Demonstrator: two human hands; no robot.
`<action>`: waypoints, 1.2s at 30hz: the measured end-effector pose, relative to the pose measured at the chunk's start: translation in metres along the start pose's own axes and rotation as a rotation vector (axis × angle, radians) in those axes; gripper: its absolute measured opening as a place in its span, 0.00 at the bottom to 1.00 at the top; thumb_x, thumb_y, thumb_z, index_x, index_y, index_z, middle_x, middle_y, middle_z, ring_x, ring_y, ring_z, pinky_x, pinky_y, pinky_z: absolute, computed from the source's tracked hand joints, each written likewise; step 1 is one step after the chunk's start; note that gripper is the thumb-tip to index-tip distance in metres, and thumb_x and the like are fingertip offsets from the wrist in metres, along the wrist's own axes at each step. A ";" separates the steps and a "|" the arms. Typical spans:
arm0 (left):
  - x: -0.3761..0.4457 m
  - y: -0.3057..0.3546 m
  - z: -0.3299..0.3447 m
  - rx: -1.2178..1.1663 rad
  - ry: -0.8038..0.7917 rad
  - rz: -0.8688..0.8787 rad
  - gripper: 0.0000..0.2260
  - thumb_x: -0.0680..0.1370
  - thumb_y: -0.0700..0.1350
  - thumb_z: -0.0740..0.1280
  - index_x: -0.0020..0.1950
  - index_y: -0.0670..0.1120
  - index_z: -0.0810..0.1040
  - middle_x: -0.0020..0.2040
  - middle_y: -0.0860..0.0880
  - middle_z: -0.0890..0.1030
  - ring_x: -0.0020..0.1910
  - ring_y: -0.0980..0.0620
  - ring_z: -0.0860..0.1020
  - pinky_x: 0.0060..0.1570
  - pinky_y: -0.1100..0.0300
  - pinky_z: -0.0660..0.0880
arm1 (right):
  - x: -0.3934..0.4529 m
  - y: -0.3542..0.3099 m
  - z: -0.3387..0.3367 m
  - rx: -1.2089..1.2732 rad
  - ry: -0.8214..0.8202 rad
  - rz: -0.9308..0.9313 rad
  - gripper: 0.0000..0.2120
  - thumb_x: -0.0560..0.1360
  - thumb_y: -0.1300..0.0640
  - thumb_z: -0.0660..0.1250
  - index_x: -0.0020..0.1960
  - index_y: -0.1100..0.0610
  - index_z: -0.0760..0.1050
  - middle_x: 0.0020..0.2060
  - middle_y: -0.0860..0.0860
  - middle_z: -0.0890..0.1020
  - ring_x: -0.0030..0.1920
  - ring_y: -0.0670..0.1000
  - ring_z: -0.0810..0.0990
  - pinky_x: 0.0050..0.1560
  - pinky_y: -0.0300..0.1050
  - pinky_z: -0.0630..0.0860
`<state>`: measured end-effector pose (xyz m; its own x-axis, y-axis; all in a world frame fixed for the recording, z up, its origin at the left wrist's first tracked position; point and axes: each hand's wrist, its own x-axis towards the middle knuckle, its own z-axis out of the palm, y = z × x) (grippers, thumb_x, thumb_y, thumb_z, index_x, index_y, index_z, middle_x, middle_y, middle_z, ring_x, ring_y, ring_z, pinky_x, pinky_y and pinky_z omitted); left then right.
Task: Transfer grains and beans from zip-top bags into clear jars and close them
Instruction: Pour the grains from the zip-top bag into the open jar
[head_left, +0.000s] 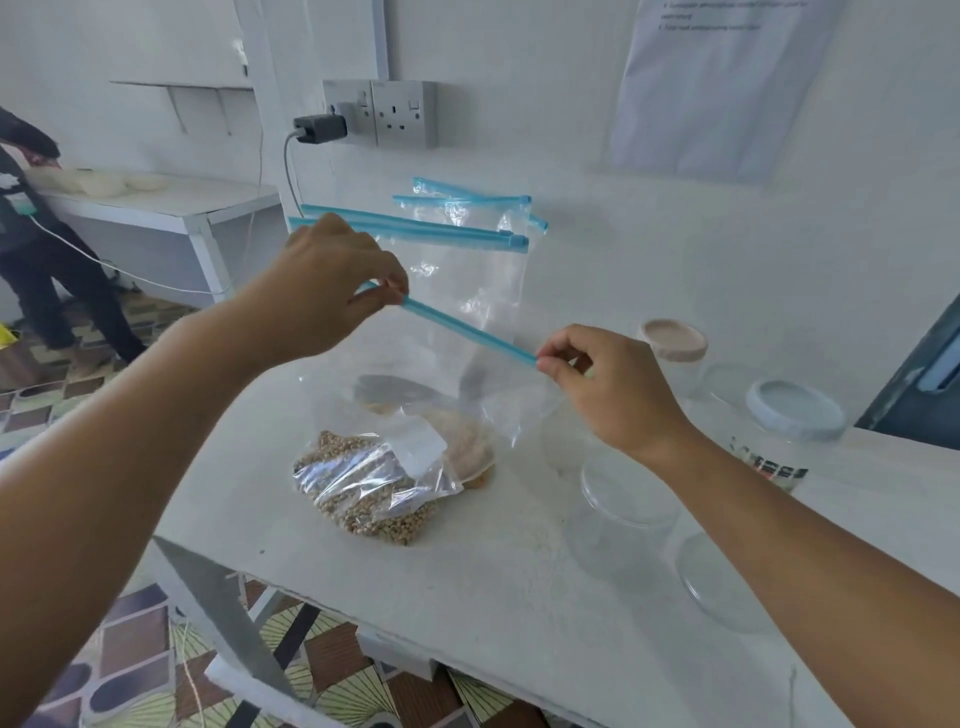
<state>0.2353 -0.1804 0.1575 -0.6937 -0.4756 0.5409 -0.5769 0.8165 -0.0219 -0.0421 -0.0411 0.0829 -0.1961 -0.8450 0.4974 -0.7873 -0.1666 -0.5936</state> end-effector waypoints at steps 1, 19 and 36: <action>-0.002 -0.004 -0.002 0.008 0.001 -0.012 0.06 0.82 0.48 0.70 0.56 0.50 0.85 0.48 0.51 0.82 0.52 0.48 0.69 0.58 0.43 0.71 | -0.002 0.003 0.000 -0.008 -0.013 0.012 0.06 0.79 0.55 0.73 0.46 0.45 0.81 0.40 0.40 0.83 0.41 0.46 0.80 0.46 0.42 0.78; -0.008 -0.011 0.010 -0.096 0.044 -0.001 0.06 0.83 0.48 0.69 0.56 0.52 0.85 0.52 0.52 0.81 0.55 0.45 0.72 0.60 0.48 0.67 | 0.041 -0.058 0.038 -0.102 -0.271 -0.143 0.11 0.80 0.59 0.69 0.48 0.44 0.86 0.45 0.39 0.84 0.44 0.42 0.80 0.52 0.43 0.77; -0.060 0.013 0.019 -0.453 0.150 -0.364 0.10 0.77 0.56 0.73 0.56 0.61 0.76 0.68 0.53 0.68 0.72 0.49 0.65 0.74 0.46 0.64 | 0.056 -0.076 0.050 -0.063 -0.434 -0.080 0.14 0.82 0.62 0.66 0.57 0.47 0.87 0.50 0.43 0.87 0.43 0.35 0.81 0.44 0.23 0.70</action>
<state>0.2611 -0.1475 0.1092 -0.3982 -0.7265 0.5600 -0.5020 0.6836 0.5298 0.0362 -0.1012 0.1248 0.1195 -0.9680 0.2205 -0.8266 -0.2200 -0.5180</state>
